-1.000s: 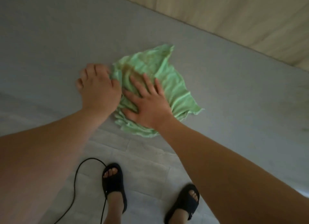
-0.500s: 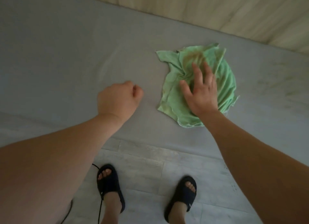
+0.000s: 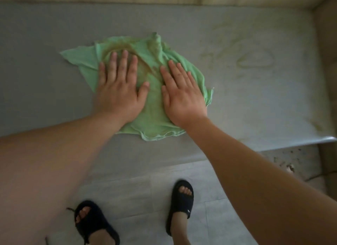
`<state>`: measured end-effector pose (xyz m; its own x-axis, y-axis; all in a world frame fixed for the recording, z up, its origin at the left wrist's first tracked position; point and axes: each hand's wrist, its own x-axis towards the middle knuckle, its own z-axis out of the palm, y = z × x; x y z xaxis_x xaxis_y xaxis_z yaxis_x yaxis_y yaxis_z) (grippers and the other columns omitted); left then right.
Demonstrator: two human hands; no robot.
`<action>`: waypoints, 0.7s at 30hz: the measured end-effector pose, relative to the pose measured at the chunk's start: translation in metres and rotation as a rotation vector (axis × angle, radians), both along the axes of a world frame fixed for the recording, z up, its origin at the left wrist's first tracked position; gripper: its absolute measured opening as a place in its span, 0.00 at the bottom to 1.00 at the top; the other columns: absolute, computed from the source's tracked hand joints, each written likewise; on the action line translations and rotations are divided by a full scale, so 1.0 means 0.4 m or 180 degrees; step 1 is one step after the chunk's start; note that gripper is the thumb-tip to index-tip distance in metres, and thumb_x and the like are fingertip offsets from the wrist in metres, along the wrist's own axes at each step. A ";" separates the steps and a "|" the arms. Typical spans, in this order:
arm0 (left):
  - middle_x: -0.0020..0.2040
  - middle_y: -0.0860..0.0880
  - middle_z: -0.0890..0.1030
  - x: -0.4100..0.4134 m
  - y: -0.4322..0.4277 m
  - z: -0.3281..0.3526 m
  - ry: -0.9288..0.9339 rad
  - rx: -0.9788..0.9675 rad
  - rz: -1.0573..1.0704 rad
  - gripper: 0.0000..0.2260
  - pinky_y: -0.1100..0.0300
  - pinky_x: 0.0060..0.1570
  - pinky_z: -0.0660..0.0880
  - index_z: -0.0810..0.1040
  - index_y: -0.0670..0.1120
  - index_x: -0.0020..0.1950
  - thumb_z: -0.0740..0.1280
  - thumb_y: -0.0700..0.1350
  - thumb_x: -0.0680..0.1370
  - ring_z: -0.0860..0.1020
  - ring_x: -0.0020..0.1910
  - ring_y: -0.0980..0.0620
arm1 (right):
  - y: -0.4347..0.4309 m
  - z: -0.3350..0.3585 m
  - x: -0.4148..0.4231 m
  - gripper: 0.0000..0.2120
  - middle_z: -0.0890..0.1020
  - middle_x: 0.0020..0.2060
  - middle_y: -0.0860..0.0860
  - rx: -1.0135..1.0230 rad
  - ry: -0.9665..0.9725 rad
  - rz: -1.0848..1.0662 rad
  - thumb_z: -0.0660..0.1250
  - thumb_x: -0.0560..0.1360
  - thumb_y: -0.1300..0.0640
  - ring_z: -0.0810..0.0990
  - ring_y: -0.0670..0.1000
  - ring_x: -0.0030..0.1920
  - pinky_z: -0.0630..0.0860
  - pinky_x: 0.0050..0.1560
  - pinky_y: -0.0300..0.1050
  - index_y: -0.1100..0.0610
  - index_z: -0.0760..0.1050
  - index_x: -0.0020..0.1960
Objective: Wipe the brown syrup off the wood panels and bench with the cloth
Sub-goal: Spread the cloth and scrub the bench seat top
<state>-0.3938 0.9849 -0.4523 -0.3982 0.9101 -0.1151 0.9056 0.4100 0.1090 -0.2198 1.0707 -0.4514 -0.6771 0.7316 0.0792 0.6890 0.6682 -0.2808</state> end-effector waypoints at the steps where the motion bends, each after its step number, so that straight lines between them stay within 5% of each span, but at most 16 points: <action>1: 0.85 0.42 0.51 0.029 0.023 0.007 -0.0020 -0.0063 0.0092 0.36 0.38 0.80 0.44 0.50 0.45 0.85 0.45 0.65 0.82 0.47 0.83 0.40 | 0.001 0.002 0.021 0.25 0.63 0.81 0.53 0.0007 -0.0012 -0.0031 0.54 0.86 0.48 0.59 0.55 0.82 0.53 0.82 0.54 0.52 0.64 0.82; 4: 0.85 0.41 0.50 0.127 0.106 0.014 -0.0065 -0.0092 0.0195 0.37 0.34 0.79 0.45 0.51 0.45 0.84 0.46 0.65 0.81 0.46 0.83 0.38 | 0.003 0.012 0.109 0.27 0.61 0.82 0.53 -0.0053 -0.0172 -0.0204 0.55 0.84 0.44 0.56 0.54 0.83 0.51 0.82 0.56 0.49 0.61 0.82; 12: 0.83 0.34 0.46 0.423 0.171 0.013 -0.0029 -0.0101 -0.1124 0.34 0.28 0.76 0.43 0.48 0.57 0.85 0.46 0.67 0.80 0.43 0.81 0.30 | 0.070 0.030 0.489 0.33 0.59 0.83 0.54 0.0027 -0.0475 -0.0192 0.60 0.82 0.40 0.55 0.55 0.83 0.53 0.82 0.60 0.50 0.60 0.83; 21: 0.84 0.39 0.42 0.427 0.284 0.010 -0.0034 -0.0008 -0.1276 0.32 0.34 0.78 0.41 0.44 0.58 0.84 0.41 0.68 0.81 0.40 0.83 0.36 | 0.143 0.012 0.461 0.29 0.59 0.83 0.54 0.0154 -0.0569 -0.0928 0.50 0.84 0.41 0.56 0.56 0.83 0.52 0.82 0.59 0.49 0.59 0.83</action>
